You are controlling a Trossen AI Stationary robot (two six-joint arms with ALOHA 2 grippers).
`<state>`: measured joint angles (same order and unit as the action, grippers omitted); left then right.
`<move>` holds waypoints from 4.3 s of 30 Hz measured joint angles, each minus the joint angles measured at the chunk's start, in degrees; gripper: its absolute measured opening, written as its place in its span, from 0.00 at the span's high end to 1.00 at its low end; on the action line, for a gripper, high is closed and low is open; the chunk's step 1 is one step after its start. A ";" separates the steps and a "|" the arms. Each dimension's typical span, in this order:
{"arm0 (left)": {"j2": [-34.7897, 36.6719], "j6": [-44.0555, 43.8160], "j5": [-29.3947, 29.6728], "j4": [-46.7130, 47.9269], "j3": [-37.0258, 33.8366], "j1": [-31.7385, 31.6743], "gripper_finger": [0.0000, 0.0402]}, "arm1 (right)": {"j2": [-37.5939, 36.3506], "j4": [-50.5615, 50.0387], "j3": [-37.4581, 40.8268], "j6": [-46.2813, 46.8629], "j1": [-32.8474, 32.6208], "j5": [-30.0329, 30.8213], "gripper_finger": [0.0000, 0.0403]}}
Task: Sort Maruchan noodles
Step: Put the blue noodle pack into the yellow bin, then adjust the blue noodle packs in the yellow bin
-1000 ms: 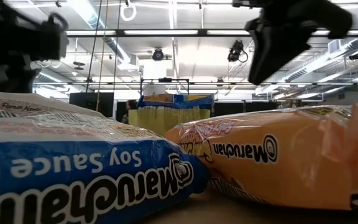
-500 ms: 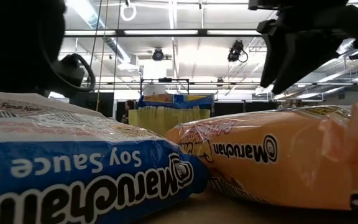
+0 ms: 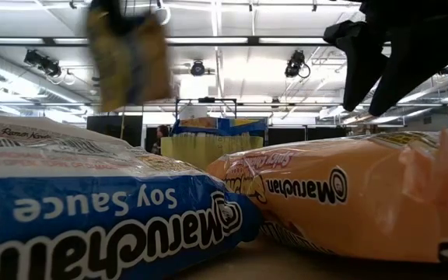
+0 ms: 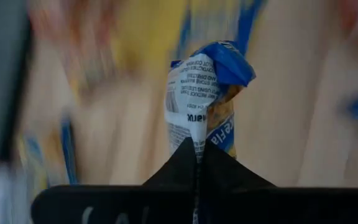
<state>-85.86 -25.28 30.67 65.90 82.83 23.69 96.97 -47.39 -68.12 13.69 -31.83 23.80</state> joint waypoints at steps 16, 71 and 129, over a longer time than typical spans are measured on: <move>-11.30 36.36 -12.46 -21.64 0.63 -18.61 0.97 | -1.40 -2.54 0.02 4.73 -2.08 -1.43 0.56; 10.49 4.18 -7.30 -41.42 -38.01 -4.93 0.65 | 11.09 34.81 -1.18 -23.06 18.30 11.41 0.56; 6.23 13.36 -11.37 -65.49 -49.09 -4.46 0.65 | 19.23 2.45 -30.53 -10.95 30.27 -22.87 0.99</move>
<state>-79.63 -11.93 19.30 0.41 33.74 19.23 116.19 -44.94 -98.65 2.73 -1.57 0.93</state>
